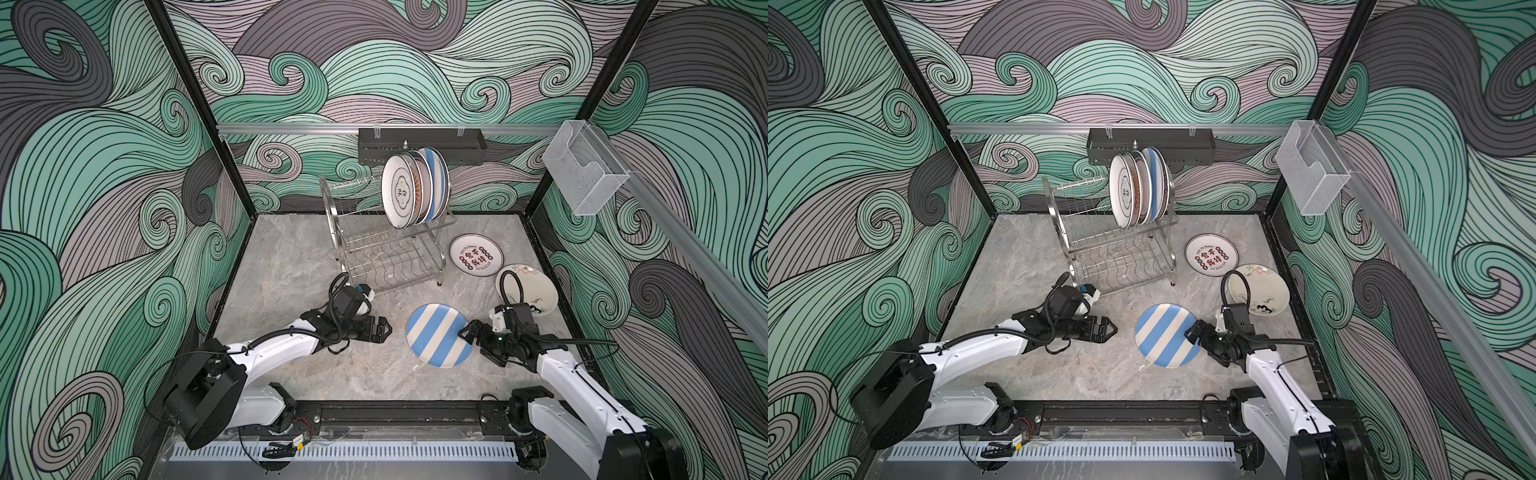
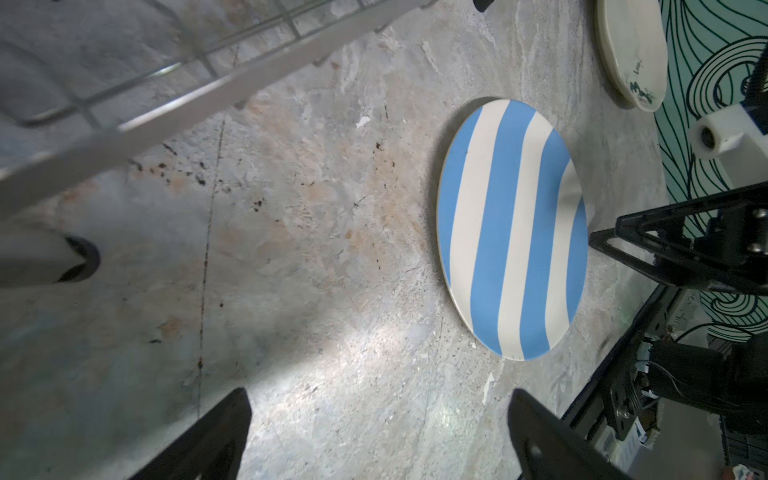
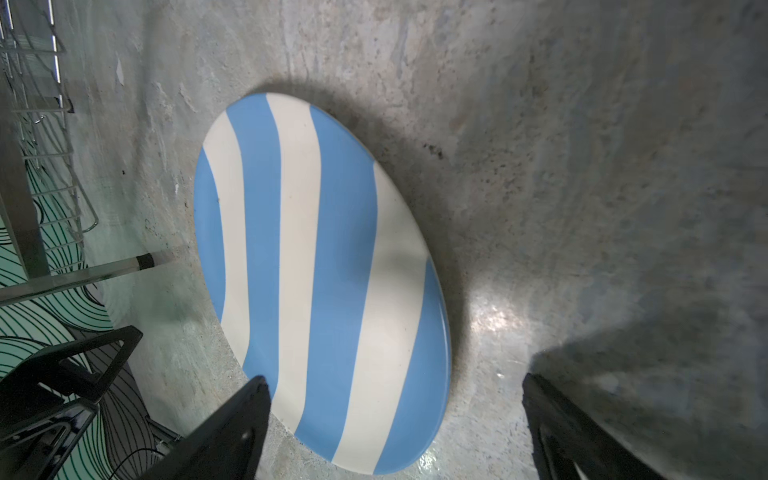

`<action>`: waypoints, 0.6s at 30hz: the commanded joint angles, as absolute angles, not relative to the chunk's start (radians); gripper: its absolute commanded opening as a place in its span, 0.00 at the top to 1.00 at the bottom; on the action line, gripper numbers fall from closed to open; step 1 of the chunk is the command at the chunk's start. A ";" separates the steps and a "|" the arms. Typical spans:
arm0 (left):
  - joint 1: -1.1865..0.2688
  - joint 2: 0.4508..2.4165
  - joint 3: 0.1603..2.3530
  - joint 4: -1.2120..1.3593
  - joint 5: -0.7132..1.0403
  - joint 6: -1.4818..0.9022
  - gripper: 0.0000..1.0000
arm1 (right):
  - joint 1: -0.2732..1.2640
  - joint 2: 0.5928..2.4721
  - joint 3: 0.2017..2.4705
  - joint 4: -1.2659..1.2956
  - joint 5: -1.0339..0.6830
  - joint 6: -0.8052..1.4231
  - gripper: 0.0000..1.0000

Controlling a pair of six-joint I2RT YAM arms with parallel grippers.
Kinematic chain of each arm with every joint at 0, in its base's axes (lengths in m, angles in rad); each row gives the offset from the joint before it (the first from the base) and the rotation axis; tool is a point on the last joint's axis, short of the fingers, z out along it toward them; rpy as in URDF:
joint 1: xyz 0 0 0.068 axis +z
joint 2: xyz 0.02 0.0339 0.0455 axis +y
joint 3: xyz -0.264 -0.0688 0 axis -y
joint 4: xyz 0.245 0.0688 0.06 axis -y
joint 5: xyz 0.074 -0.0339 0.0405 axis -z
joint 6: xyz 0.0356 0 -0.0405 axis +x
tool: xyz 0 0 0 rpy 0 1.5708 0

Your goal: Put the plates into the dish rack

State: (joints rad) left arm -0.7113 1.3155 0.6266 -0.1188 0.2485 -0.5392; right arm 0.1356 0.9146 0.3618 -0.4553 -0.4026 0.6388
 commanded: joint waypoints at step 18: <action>-0.871 1.697 0.931 -0.132 0.201 -0.494 0.01 | 0.100 0.923 0.270 -0.300 -0.420 0.630 0.18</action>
State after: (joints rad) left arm -0.8612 1.6623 0.8810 -0.1196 0.2050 -0.5167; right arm 0.1085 0.9165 0.2947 -0.3069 -0.4278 0.6434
